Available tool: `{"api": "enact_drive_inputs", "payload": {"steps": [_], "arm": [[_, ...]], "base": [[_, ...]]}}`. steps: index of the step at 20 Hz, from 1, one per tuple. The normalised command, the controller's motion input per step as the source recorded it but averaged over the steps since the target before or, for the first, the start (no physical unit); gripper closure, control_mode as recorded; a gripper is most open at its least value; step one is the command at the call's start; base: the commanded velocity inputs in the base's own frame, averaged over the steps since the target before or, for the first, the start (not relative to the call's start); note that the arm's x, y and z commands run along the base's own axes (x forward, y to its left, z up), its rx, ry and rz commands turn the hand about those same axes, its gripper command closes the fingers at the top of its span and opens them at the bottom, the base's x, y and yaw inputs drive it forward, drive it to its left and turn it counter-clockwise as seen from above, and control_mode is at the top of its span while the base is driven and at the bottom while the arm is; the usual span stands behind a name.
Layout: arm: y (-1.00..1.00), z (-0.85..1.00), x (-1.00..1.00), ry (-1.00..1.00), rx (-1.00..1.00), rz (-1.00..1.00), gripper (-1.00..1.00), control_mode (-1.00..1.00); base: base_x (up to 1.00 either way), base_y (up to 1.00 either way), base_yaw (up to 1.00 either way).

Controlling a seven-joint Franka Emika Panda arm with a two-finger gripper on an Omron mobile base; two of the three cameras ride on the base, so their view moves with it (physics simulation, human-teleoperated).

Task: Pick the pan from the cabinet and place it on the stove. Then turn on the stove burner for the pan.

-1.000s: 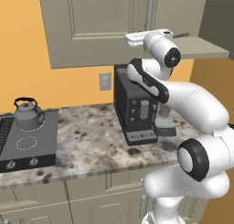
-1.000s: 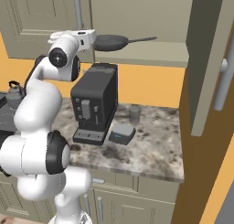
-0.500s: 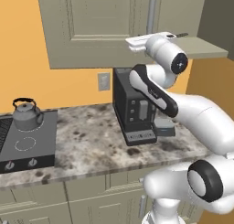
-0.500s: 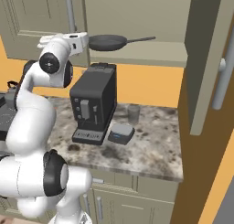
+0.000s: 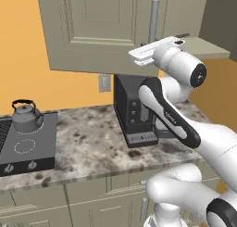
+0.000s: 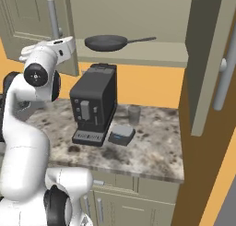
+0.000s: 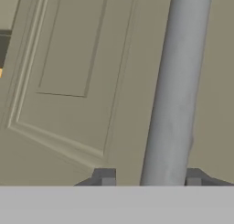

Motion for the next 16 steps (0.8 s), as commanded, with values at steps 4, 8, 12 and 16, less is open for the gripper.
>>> {"api": "enact_drive_inputs", "payload": {"steps": [4, 8, 12, 16], "arm": [[1.00, 0.00, -1.00, 0.00, -0.08, 0.04, 1.00, -1.00], [0.88, -0.08, -1.00, -0.02, -0.05, 0.04, 1.00, -1.00], [0.40, -0.12, -0.94, -0.08, -0.02, 0.05, -1.00, -1.00], [-0.29, 0.00, -0.92, -0.10, 0.09, 0.00, -1.00, -1.00]], "base": [[0.00, 0.00, 0.00], [0.00, 0.00, 0.00], [0.00, 0.00, 0.00], [0.00, 0.00, 0.00]]}}
